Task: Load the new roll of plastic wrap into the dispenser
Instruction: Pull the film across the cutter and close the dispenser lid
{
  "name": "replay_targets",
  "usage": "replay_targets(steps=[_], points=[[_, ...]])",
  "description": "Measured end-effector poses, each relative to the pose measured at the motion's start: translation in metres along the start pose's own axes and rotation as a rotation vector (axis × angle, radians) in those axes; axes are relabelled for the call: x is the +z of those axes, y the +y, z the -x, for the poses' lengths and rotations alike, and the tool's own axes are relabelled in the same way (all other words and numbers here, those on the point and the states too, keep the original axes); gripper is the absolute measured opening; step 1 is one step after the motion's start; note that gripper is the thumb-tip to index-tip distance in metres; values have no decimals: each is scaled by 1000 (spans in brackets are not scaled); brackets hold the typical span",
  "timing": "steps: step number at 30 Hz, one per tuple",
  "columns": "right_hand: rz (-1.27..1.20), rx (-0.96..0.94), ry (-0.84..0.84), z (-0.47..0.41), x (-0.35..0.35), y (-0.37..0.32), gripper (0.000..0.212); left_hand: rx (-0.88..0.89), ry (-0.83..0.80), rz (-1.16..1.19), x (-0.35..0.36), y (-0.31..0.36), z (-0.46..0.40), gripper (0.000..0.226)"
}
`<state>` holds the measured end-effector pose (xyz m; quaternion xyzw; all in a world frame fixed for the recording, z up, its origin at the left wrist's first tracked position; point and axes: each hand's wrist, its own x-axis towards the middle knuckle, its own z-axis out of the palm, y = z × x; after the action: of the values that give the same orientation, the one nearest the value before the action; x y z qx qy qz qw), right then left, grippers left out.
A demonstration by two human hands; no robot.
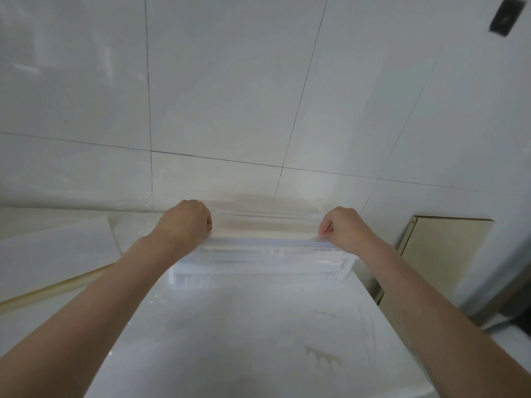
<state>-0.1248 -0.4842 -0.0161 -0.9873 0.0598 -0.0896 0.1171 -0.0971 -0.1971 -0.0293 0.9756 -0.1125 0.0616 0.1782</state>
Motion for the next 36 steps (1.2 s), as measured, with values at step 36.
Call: replay_targets(steps=[36], points=[[68, 41, -49, -22, 8, 6, 14, -20, 65, 85, 2, 0, 1, 24]])
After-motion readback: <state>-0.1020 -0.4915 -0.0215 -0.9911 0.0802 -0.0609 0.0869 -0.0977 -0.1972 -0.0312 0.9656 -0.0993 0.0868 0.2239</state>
